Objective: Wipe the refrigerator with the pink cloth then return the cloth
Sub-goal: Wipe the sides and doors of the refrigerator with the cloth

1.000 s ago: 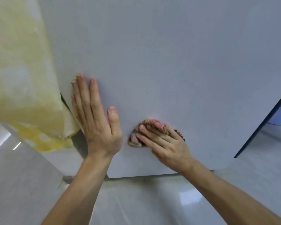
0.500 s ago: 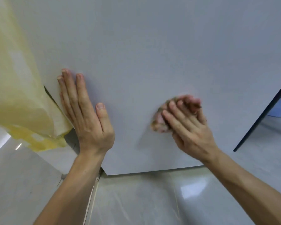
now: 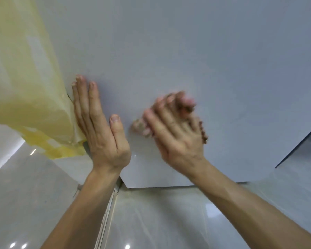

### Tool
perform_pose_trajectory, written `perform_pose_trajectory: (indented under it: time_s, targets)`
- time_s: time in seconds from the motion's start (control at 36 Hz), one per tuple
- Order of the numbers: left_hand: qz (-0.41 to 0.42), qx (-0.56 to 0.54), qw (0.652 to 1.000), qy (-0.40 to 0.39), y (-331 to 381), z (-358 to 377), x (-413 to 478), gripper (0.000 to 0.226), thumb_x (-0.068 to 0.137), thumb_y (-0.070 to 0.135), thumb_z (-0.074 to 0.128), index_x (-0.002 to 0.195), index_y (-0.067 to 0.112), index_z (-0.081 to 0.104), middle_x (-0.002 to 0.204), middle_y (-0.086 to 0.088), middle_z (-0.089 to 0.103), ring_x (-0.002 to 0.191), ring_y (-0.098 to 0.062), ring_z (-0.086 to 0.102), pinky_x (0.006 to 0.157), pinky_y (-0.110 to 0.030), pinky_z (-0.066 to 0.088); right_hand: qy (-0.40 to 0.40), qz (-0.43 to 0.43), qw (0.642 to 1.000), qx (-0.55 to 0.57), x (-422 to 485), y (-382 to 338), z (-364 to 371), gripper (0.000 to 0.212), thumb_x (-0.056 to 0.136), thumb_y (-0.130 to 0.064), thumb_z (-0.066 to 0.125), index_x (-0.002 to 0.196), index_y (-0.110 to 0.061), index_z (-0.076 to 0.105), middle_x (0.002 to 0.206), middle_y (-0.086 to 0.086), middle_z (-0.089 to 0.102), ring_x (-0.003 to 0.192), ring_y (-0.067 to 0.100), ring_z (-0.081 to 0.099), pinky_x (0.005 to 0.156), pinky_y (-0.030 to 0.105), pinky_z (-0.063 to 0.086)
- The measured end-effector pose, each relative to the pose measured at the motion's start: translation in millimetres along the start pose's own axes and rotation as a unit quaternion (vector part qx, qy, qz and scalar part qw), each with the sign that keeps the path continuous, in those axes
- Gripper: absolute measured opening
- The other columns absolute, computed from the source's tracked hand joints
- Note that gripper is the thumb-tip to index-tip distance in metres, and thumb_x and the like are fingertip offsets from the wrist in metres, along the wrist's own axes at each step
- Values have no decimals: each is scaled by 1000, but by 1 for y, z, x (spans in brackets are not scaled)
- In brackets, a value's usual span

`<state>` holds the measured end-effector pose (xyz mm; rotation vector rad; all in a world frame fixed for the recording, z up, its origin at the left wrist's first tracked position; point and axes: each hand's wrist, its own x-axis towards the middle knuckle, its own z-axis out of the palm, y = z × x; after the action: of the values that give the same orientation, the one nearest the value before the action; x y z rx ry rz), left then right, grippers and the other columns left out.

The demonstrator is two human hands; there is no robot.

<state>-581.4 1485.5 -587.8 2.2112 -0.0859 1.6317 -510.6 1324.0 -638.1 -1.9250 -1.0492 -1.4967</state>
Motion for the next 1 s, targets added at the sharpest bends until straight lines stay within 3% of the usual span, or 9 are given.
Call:
perform_pose_trajectory:
  time_s: [0.14, 0.28, 0.47, 0.61, 0.72, 0.81, 0.89, 0.94, 1.0]
  targets:
    - [6, -2, 1000, -4, -2, -1, -2, 58, 98, 0, 40, 153, -16, 27, 163, -27, 22, 156, -37, 18, 130, -54, 14, -262, -145, 943, 145, -86, -28, 33, 42, 103, -2, 51, 140, -14, 68, 145, 3, 65, 131, 17, 62, 130, 34, 17]
    - [9, -14, 1000, -20, -4, -8, -2, 56, 99, -2, 38, 153, -17, 30, 163, -24, 23, 156, -44, 21, 130, -55, 16, -388, -116, 891, 207, -124, -46, 26, 51, 95, 2, 42, 134, -18, 69, 146, 7, 64, 129, 24, 63, 129, 34, 17]
    - [23, -16, 999, -23, 4, -9, 4, 55, 98, -3, 40, 150, -19, 34, 162, -21, 23, 155, -47, 22, 130, -53, 16, -220, -77, 945, 229, -63, -30, -5, 45, 105, 7, 46, 135, -14, 72, 147, 11, 63, 142, 24, 55, 120, 43, 40]
    - [39, -19, 999, -5, 19, -1, 9, 53, 97, -3, 41, 148, -19, 37, 160, -24, 26, 154, -45, 23, 129, -52, 17, -73, -10, 978, 197, -4, 7, -43, 58, 89, 14, 67, 141, -12, 65, 147, 17, 59, 142, 27, 55, 118, 44, 41]
    - [55, -32, 998, 0, 38, 9, 6, 53, 93, -7, 45, 146, -13, 40, 157, -26, 32, 151, -45, 28, 128, -51, 21, -36, 87, 952, 291, 15, 29, -72, 53, 98, 18, 49, 146, -5, 48, 150, 16, 52, 131, 29, 62, 94, 37, 60]
    - [57, -29, 998, -1, 54, 17, -1, 54, 92, -6, 50, 146, -7, 43, 153, -22, 41, 147, -40, 39, 125, -44, 27, -30, 172, 910, 376, 20, 26, -80, 54, 101, 13, 44, 150, -12, 44, 146, 17, 52, 81, 19, 72, 65, 21, 54]
    - [62, -40, 997, -30, 67, 22, -10, 45, 92, -3, 54, 137, -7, 54, 140, -22, 57, 134, -35, 51, 119, -34, 31, 6, 254, 857, 448, 22, 14, -87, 46, 107, 2, 46, 149, -17, 49, 113, 10, 66, 56, 14, 64, 57, 16, 49]
    - [71, -52, 994, -67, 71, 23, -15, 35, 93, -2, 54, 126, -8, 63, 126, -22, 66, 120, -33, 58, 112, -31, 37, 38, 296, 841, 451, 26, 10, -92, 41, 108, -6, 46, 146, -21, 47, 85, 1, 67, 54, 6, 59, 53, 17, 48]
    - [63, -69, 990, -110, 73, 23, -18, 28, 94, 2, 54, 117, -6, 68, 113, -17, 70, 106, -29, 62, 98, -25, 44, 54, 307, 840, 443, 32, 9, -96, 39, 107, -7, 45, 144, -19, 44, 79, -10, 63, 57, 1, 58, 56, 15, 49]
